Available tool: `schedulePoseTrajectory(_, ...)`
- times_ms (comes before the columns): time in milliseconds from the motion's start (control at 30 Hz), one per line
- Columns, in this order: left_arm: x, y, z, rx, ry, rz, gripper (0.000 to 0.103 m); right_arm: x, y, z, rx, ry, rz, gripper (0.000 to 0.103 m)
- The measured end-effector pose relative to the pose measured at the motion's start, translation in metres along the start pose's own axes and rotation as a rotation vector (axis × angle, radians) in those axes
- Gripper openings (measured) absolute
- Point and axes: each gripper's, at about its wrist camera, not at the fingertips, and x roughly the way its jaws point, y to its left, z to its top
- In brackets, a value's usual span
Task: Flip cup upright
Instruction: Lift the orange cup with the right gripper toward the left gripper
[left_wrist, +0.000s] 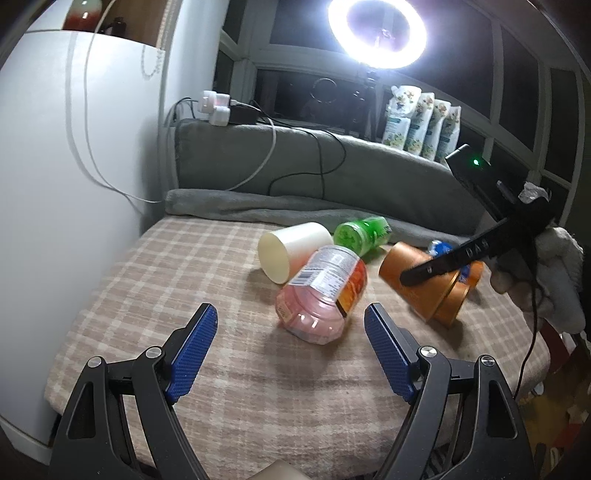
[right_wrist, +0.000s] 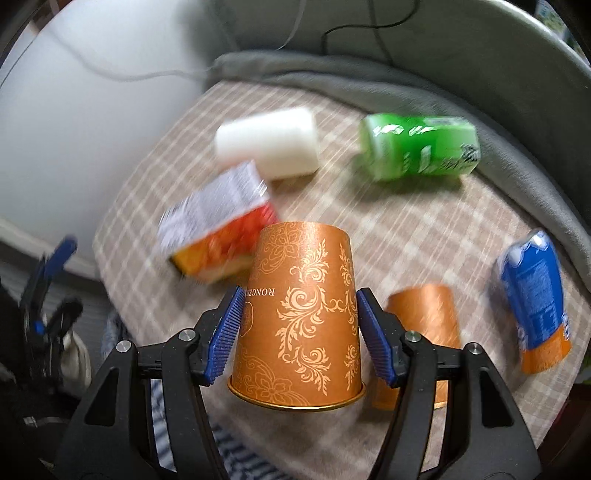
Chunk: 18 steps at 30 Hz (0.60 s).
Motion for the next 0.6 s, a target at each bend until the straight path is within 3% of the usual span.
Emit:
schedulePoseTrajectory(300,0.008,-0.017,-0.003,0.077,0.07,-0.103,0.082,0.025,0.031,-0.039,-0.177,0.13,-0.044,0.065)
schedulePoseTrajectory(600,0.019,-0.032,-0.01,0.153,0.152,-0.201,0.082,0.033,0.035,-0.052,-0.226,0.143,-0.044,0.065)
